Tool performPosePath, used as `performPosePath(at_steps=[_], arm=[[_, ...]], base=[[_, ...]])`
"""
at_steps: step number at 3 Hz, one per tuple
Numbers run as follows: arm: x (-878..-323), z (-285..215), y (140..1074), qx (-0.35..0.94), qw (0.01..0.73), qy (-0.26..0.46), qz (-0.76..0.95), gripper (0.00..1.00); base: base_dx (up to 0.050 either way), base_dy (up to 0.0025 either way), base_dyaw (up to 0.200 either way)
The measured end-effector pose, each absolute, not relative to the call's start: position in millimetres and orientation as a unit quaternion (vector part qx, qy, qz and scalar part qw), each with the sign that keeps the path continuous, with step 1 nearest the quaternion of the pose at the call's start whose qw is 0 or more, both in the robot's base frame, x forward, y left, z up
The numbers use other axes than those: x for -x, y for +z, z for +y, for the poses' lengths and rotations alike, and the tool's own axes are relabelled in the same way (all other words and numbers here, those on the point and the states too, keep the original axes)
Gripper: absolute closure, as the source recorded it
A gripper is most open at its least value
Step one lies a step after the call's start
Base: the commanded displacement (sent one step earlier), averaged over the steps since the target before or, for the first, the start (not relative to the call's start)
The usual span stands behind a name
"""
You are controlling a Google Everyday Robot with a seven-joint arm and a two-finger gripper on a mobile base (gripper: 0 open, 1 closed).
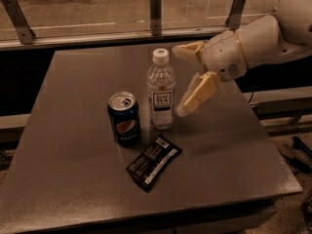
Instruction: Move blue plastic bottle near pepsi can
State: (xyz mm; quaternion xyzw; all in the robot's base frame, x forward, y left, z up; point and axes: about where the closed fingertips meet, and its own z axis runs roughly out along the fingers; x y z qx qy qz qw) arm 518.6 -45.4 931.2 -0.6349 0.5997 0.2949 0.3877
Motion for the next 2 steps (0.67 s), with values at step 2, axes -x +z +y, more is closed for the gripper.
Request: performPosePath(at_steps=[2], arm=[[-523.8, -53.3, 924.1, 0.639, 0.378, 0.277, 0.61, 0.0]], base=[[0.0, 0.0, 0.0]])
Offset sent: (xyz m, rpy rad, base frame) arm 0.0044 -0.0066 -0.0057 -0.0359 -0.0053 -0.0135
